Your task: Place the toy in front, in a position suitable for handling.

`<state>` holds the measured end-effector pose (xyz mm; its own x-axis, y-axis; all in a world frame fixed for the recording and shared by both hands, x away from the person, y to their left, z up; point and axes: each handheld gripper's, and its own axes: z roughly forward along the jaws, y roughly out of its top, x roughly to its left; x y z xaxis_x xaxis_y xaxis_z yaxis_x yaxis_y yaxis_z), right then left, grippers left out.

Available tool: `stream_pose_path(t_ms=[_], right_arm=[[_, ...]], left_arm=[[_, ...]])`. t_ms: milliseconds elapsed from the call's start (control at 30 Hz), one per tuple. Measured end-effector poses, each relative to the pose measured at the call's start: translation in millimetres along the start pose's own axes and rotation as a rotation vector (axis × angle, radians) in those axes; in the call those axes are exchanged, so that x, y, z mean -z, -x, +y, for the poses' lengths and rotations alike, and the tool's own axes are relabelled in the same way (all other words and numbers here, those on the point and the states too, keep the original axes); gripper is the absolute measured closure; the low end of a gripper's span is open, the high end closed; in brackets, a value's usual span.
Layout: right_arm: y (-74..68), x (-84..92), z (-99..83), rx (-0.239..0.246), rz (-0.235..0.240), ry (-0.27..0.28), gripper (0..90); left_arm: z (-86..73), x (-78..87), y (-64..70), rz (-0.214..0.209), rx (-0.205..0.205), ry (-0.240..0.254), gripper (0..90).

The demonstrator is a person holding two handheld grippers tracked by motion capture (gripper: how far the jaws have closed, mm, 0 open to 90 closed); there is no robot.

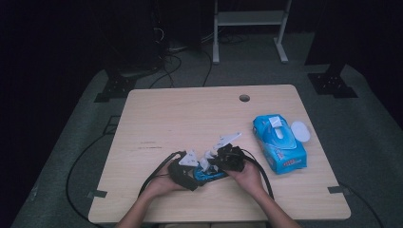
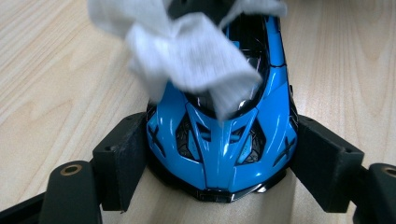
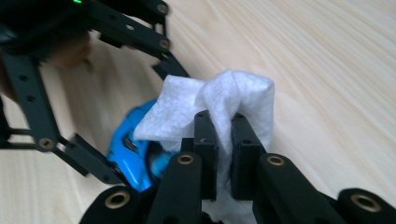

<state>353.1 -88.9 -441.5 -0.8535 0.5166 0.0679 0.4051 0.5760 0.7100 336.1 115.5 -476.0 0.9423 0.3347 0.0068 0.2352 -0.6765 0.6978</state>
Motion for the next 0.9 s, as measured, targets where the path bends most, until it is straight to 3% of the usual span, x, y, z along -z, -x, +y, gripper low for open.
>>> stream_pose_path(t_ms=[67, 133, 400, 533, 600, 667, 733, 800, 900], right_arm=[[-5.5, -5.6, 1.1, 0.014, 0.023, 0.01, 82.8], [-9.6, -6.4, 2.7, 0.038, 0.013, 0.0, 82.8], [14.9, 17.5, -16.2, -0.048, -0.03, 0.007, 82.8], [4.0, 13.9, -15.6, -0.003, -0.019, 0.038, 82.7], [10.2, 18.0, -17.7, -0.02, -0.001, 0.02, 82.8], [17.7, 25.5, -24.6, -0.019, -0.053, -0.002, 82.8], [24.4, 33.0, -32.1, -0.053, -0.076, 0.004, 82.8], [25.9, 34.5, -35.5, -0.077, -0.06, 0.027, 82.8], [17.3, 23.3, -27.7, -0.046, -0.016, 0.04, 82.8]], left_arm=[[-0.6, 0.2, 0.2, -0.001, 0.004, 0.003, 24.0], [-0.8, 0.4, 0.4, -0.001, 0.007, 0.003, 24.0], [-0.1, 0.2, -0.6, 0.0, -0.005, 0.0, 24.0], [-0.9, 0.7, 0.0, 0.002, -0.002, 0.002, 24.0], [-1.0, 0.7, 0.0, 0.003, -0.001, 0.003, 24.0], [-0.7, 0.6, -0.1, 0.002, -0.004, -0.001, 24.0], [0.3, -0.2, 0.0, 0.003, -0.01, -0.004, 24.1], [0.7, -0.4, -0.1, 0.002, -0.009, -0.005, 24.2], [-0.4, 0.3, 0.0, 0.004, -0.008, -0.001, 24.2]])
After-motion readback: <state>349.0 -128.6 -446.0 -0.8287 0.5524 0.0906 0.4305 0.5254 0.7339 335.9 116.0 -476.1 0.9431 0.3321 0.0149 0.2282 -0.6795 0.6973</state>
